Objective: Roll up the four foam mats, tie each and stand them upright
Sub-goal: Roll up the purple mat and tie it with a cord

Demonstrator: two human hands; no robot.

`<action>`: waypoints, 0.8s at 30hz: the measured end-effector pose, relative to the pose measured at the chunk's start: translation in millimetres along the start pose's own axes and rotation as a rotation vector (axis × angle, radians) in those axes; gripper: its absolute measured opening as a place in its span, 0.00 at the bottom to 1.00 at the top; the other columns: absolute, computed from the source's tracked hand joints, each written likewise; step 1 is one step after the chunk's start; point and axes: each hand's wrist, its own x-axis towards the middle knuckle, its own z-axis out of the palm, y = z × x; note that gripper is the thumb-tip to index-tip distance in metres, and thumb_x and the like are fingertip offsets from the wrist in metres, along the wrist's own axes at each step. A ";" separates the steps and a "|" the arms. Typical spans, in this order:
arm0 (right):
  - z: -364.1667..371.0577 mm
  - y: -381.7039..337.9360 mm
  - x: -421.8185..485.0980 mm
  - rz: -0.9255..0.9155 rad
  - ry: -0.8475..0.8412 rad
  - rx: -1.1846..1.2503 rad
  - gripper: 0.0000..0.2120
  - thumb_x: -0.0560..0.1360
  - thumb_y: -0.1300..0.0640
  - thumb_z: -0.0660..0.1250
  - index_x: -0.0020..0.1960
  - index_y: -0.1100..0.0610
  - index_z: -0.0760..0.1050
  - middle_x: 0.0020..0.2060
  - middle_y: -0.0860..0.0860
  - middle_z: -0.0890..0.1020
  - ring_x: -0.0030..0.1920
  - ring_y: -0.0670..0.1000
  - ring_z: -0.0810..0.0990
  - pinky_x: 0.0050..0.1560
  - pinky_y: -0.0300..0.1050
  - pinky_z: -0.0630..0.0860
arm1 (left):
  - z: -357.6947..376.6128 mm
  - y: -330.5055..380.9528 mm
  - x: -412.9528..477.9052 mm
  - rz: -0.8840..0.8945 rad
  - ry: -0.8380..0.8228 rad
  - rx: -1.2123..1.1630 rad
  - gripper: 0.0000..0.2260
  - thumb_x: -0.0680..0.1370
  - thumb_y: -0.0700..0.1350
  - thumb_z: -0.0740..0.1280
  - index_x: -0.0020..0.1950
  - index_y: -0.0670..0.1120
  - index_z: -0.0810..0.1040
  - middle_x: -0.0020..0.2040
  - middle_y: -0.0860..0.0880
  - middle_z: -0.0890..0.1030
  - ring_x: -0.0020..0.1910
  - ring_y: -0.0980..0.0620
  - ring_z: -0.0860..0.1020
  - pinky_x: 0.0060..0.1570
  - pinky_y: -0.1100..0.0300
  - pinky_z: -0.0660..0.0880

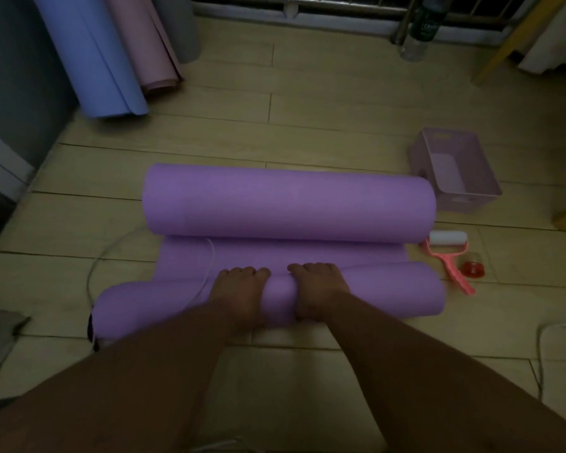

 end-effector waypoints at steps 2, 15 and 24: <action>5.8 1.4 -6.6 -0.034 0.053 -0.021 0.54 0.60 0.38 0.77 0.78 0.48 0.54 0.73 0.54 0.65 0.72 0.57 0.63 0.74 0.56 0.53 | -17.9 -6.9 14.5 0.015 -0.095 -0.058 0.37 0.64 0.63 0.73 0.69 0.54 0.67 0.62 0.50 0.77 0.59 0.46 0.77 0.57 0.53 0.72; -19.1 -3.9 6.6 -0.011 -0.113 -0.011 0.49 0.61 0.36 0.78 0.76 0.45 0.61 0.71 0.50 0.72 0.69 0.53 0.72 0.69 0.49 0.64 | 11.2 -13.7 -4.9 0.086 0.117 -0.044 0.42 0.59 0.69 0.70 0.68 0.52 0.70 0.59 0.49 0.79 0.55 0.44 0.79 0.54 0.52 0.72; -3.7 -7.1 0.8 -0.014 -0.092 0.033 0.50 0.59 0.42 0.80 0.75 0.46 0.60 0.70 0.52 0.70 0.69 0.55 0.71 0.68 0.51 0.66 | -16.3 -30.0 9.8 -0.144 -0.088 -0.402 0.26 0.79 0.64 0.58 0.73 0.51 0.71 0.72 0.49 0.72 0.70 0.48 0.70 0.66 0.59 0.65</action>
